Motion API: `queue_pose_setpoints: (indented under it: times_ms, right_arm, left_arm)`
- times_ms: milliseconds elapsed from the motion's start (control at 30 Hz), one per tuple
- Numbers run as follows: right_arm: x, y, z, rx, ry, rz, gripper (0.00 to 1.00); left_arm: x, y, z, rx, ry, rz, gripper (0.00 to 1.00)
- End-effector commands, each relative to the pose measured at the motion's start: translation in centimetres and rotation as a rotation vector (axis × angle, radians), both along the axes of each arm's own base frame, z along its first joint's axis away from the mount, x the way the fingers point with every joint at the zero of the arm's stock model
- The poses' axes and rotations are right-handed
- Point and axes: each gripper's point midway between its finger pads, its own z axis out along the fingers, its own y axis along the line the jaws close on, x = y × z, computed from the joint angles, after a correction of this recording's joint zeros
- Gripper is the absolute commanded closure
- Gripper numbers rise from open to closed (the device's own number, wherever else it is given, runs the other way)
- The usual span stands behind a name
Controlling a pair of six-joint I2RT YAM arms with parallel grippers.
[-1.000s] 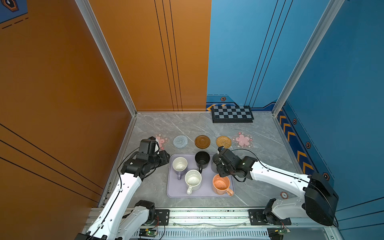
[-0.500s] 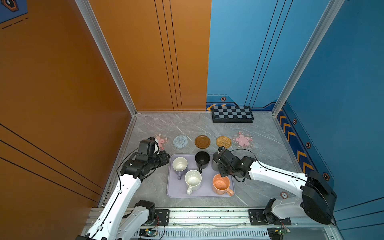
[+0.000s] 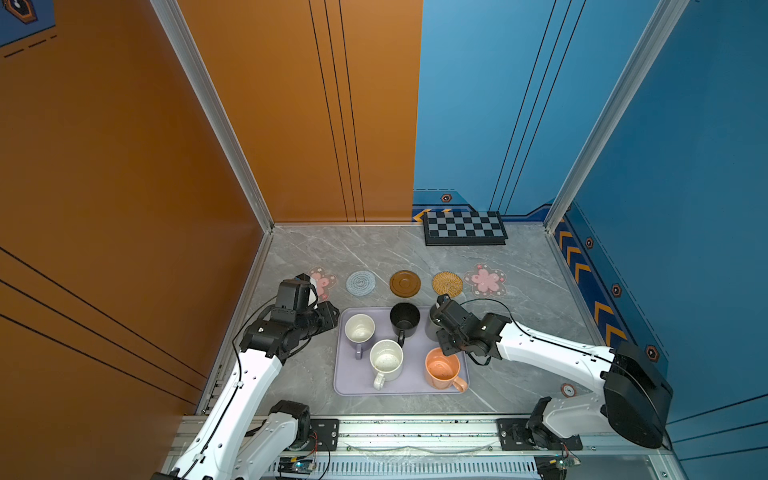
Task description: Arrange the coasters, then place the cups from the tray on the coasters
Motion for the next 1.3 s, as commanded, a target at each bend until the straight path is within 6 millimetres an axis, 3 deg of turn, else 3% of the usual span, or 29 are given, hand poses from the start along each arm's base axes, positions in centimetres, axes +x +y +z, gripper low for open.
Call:
queue_pose_setpoints:
  times_ms: [0,567,900,1267]
  right_arm:
    - [-0.9,-1.9,0.0,-0.072,0.013,-0.019,1.00]
    - [0.1,-3.2,2.5,-0.103,-0.077,-0.059,1.00]
    - [-0.3,-3.1,0.3,-0.120,-0.032,-0.060,1.00]
    - [-0.4,-3.0,0.6,-0.089,-0.022,-0.073,0.70]
  left_arm:
    - [-0.8,-0.2,-0.7,-0.009,0.024,-0.009,0.57]
    - [-0.5,0.0,-1.7,0.020,0.062,-0.015,0.57]
    - [-0.6,-0.2,-1.4,0.017,0.050,-0.025,0.57]
    - [-0.6,-0.2,-1.1,0.007,0.043,-0.020,0.57]
